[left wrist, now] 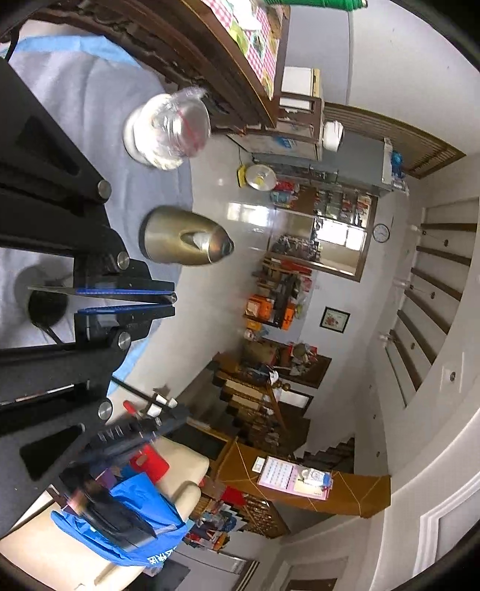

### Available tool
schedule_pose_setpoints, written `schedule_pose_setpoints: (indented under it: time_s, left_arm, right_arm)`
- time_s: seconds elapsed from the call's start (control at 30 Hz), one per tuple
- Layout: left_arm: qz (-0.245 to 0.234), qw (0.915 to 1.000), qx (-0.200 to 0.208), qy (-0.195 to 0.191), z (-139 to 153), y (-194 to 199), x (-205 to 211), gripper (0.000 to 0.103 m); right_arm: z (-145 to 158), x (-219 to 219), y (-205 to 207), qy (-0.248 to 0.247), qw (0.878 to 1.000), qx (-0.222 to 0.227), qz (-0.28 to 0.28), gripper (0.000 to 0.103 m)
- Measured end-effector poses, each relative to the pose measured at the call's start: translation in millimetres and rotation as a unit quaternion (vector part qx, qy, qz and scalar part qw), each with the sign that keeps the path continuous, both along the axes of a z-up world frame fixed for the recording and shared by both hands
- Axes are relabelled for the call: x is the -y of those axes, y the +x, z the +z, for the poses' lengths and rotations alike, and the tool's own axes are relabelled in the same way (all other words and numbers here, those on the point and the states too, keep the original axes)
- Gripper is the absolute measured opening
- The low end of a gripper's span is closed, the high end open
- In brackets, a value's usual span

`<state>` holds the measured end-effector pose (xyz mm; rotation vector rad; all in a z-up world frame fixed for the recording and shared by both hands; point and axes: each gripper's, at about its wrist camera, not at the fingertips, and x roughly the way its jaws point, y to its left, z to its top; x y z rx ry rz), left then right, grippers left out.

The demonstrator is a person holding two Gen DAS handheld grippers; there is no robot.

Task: Organize utensils
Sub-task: 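Raise the chopstick with the right tool and drop it into the holder while the left tool does likewise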

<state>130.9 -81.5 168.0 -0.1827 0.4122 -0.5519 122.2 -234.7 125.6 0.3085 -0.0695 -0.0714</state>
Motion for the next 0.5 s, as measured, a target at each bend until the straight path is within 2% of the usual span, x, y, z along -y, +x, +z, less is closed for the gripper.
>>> schedule_pose_setpoints:
  time_s: [0.17,0.5]
  left_arm:
    - [0.002,1.0,0.003,0.005,-18.0,12.7,26.1,0.005]
    - [0.003,0.9986,-0.051,0.013,-66.6,24.2,32.6,0.005]
  right_arm:
    - [-13.3,-14.7,22.7,-0.025,0.999,-0.014,-0.026,0.008]
    - [-46.1,-11.9,35.4,-0.018,0.998,-0.059,-0.019,0.008]
